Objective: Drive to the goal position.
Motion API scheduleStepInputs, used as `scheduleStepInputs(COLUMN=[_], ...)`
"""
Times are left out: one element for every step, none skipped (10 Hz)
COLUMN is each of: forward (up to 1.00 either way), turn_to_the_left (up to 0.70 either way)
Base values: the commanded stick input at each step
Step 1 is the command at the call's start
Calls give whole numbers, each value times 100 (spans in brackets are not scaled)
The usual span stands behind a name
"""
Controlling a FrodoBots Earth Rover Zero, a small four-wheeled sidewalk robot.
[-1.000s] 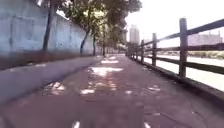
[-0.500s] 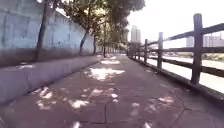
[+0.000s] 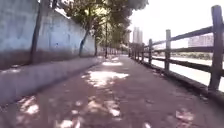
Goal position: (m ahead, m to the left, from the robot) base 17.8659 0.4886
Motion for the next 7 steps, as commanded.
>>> scheduleStepInputs(forward=[85,85,85,85,85,85,85], turn_to_the_left=[-22,-23,0,0,0,0,0])
